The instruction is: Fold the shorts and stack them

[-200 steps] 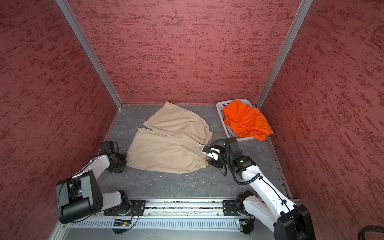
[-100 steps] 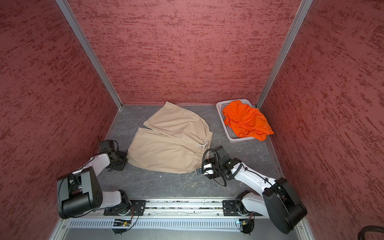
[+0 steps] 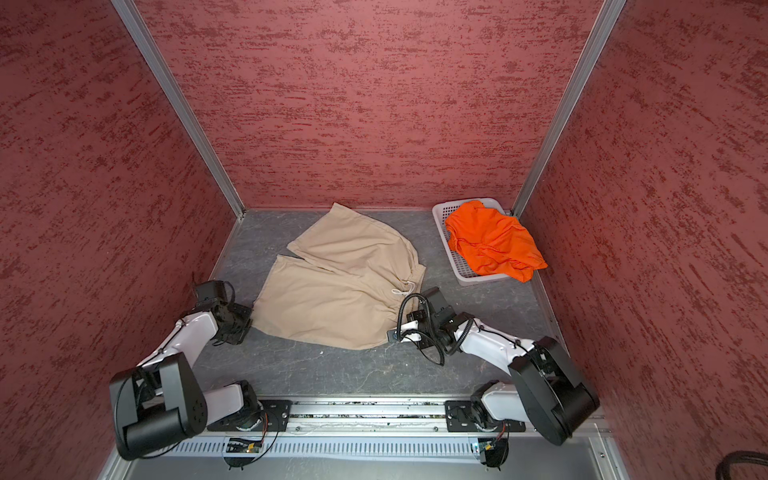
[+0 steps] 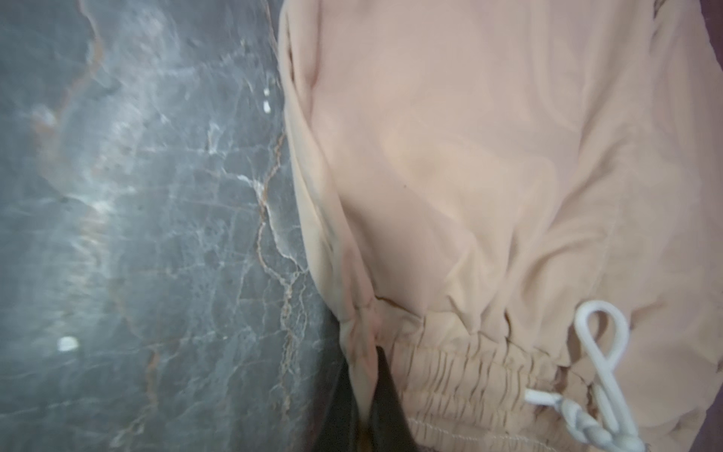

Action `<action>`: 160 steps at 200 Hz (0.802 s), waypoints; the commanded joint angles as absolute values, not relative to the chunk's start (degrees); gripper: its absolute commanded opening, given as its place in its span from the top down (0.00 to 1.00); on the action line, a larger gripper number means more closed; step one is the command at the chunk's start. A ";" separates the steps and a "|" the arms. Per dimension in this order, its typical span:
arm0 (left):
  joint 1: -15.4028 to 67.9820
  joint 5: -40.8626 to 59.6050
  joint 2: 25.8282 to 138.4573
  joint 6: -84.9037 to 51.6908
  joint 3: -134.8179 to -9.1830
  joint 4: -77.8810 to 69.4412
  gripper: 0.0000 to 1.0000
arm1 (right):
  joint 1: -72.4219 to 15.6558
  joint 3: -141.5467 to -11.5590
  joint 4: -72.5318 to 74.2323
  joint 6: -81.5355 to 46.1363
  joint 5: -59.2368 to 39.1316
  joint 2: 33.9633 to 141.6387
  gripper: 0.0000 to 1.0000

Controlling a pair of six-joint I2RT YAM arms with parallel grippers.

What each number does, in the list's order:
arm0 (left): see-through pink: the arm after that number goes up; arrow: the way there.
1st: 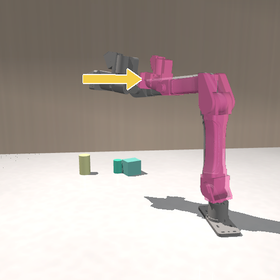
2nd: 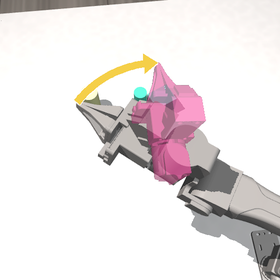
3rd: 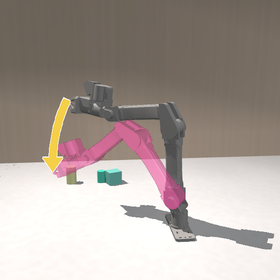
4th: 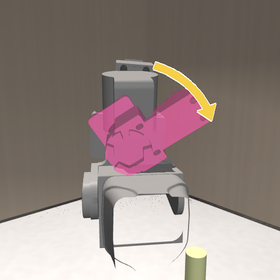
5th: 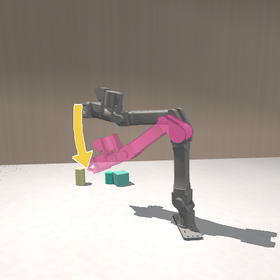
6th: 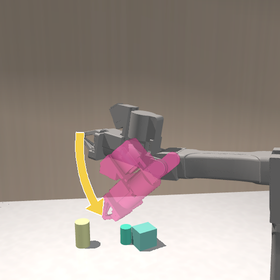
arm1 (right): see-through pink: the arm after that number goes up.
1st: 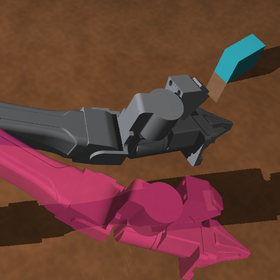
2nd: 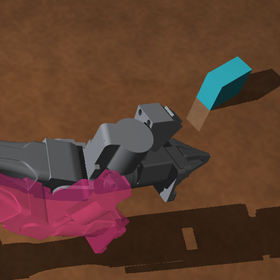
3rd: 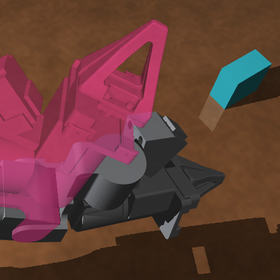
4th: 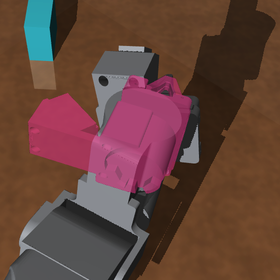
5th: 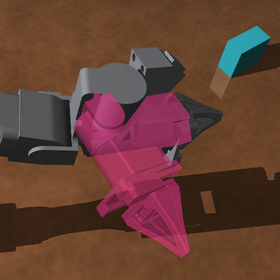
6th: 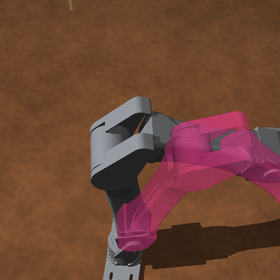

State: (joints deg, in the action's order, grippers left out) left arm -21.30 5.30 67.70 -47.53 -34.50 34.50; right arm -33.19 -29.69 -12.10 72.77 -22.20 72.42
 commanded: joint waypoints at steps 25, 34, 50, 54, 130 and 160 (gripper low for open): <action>-21.78 -0.17 60.49 -41.81 -41.41 41.16 1.00 | -38.69 -34.30 -23.25 62.87 -29.33 65.47 1.00; -21.80 -0.88 60.21 -40.60 -42.96 41.80 1.00 | -39.21 -35.43 -24.03 59.71 -30.00 64.92 1.00; -21.83 -2.55 61.00 -38.26 -46.40 42.42 1.00 | -40.29 -37.34 -24.47 53.41 -32.05 64.60 1.00; -21.88 -2.87 61.38 -37.84 -47.23 42.41 1.00 | -40.61 -37.78 -24.64 52.03 -32.23 64.64 1.00; -19.64 -5.76 73.39 -30.09 -63.82 39.80 1.00 | -44.65 -39.14 -23.02 20.82 -33.44 63.61 1.00; -14.37 -9.72 79.66 -26.84 -73.51 40.08 1.00 | -44.65 -36.93 -16.60 6.45 -37.13 60.45 1.00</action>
State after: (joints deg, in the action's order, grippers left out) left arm -17.56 -4.99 76.29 -31.14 -66.76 42.04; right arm -44.47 -38.06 -21.85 22.39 -31.81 63.68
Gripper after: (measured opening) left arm 0.057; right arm 0.068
